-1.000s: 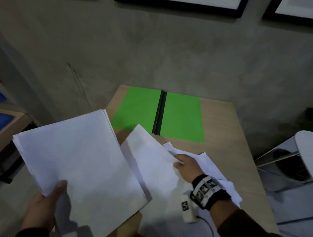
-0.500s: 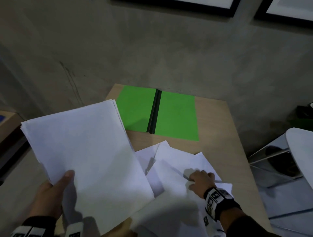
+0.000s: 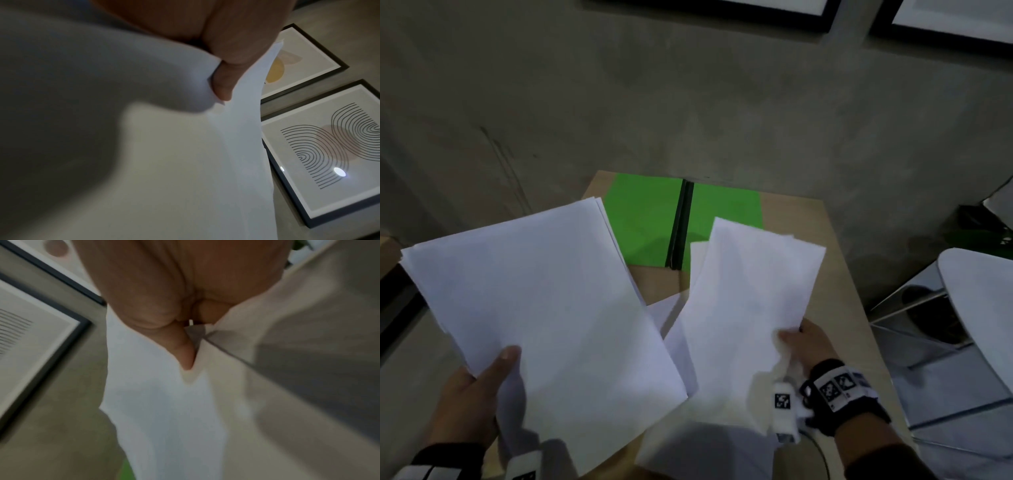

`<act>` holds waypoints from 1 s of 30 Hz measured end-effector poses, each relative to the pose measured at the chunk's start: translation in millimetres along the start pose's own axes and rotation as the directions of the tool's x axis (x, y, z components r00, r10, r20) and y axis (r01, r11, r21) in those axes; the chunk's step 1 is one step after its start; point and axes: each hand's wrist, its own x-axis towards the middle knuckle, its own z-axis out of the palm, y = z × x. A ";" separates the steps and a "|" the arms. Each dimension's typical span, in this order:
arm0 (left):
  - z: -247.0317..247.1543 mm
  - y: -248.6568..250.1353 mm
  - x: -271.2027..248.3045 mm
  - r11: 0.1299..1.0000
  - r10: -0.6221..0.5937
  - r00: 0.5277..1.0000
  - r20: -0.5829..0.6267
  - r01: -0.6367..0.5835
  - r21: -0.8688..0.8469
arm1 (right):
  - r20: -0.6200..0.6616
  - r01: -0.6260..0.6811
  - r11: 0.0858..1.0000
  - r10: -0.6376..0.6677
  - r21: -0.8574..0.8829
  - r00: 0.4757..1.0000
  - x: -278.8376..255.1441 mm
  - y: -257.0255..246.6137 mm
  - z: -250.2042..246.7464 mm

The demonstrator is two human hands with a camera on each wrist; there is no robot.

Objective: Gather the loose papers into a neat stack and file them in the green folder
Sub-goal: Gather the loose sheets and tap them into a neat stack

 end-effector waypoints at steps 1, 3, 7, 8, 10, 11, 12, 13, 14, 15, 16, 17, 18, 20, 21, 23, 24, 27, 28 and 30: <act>1.0 -0.2 0.4 1.000 0.023 1.000 -0.006 -0.023 -0.003 | 0.017 -0.036 0.998 0.037 -0.060 0.999 -0.6 13.0 11.0; 0.7 -0.6 1.1 0.998 0.054 0.999 -0.003 -0.054 0.023 | 0.008 -0.127 0.973 0.131 -0.191 0.991 -6.3 34.6 32.8; -3.4 -5.8 0.8 0.995 0.027 1.000 -0.003 -0.026 0.096 | -0.134 -0.350 0.911 0.328 -0.217 0.935 -22.3 48.0 64.1; -3.4 -6.3 0.4 0.994 0.017 1.000 -0.007 -0.016 0.104 | -0.156 -0.368 0.899 0.339 -0.238 0.928 -26.0 44.2 67.9; -1.9 -6.3 -1.5 0.992 0.001 1.000 0.003 -0.001 0.126 | -0.165 -0.379 0.897 0.348 -0.228 0.923 -27.5 40.1 73.4; -0.1 -5.2 -3.4 0.991 -0.008 1.000 0.006 0.007 0.135 | -0.162 -0.388 0.905 0.362 -0.173 0.918 -25.3 40.8 74.1; 0.9 -3.4 -4.6 0.989 -0.013 1.000 0.012 0.011 0.149 | -0.161 -0.381 0.918 0.362 -0.108 0.918 -22.0 41.9 74.3; 2.5 -1.6 -6.5 0.986 -0.016 1.000 0.014 0.013 0.164 | -0.161 -0.358 0.931 0.344 -0.066 0.925 -20.2 43.1 72.6; 3.9 0.4 -8.8 0.984 -0.020 1.000 0.012 0.018 0.177 | -0.161 -0.324 0.944 0.312 -0.055 0.936 -18.9 45.0 70.3; 5.5 3.4 -11.0 0.982 -0.030 1.000 0.010 0.028 0.185 | -0.151 -0.291 0.954 0.278 -0.075 0.949 -18.5 46.8 66.5; 7.2 6.0 -13.1 0.983 -0.032 0.999 0.005 0.031 0.184 | -0.137 -0.252 0.964 0.238 -0.088 0.961 -20.4 45.7 61.6; 8.2 7.0 -15.0 0.984 -0.029 1.000 0.004 0.028 0.173 | -0.123 -0.213 0.974 0.202 -0.083 0.972 -22.3 43.7 55.9; 7.8 6.8 -15.1 0.984 -0.016 1.000 0.012 0.014 0.175 | -0.104 -0.173 0.984 0.168 -0.047 0.980 -23.4 41.4 49.2; 7.9 5.2 -13.9 0.982 -0.017 0.999 0.029 0.012 0.189 | -0.082 -0.096 0.994 0.100 0.053 0.992 -29.1 32.1 29.7; 8.0 5.0 -13.7 0.981 -0.017 0.999 0.039 0.009 0.196 | -0.089 -0.060 0.993 0.068 0.100 0.994 -34.2 24.6 16.6; 8.7 7.5 -14.7 0.978 -0.010 0.999 0.051 -0.001 0.207 | -0.093 0.010 0.981 0.009 0.195 0.996 -43.6 9.2 -12.4; 10.6 9.7 -15.6 0.976 -0.001 0.998 0.056 -0.011 0.216 | -0.093 0.033 0.967 -0.010 0.252 0.996 -49.5 1.1 -27.0; 20.3 19.2 -18.3 0.979 0.029 0.995 0.090 -0.047 0.200 | -0.120 0.162 0.919 -0.126 0.360 0.985 -69.4 -26.7 -58.9; 24.3 21.7 -19.5 0.979 0.030 0.993 0.110 -0.052 0.196 | -0.108 0.208 0.881 -0.179 0.425 0.978 -74.8 -36.5 -64.6; 31.3 23.1 -18.4 0.973 0.017 0.991 0.132 -0.047 0.226 | -0.043 0.246 0.803 -0.266 0.542 0.963 -80.4 -52.6 -66.1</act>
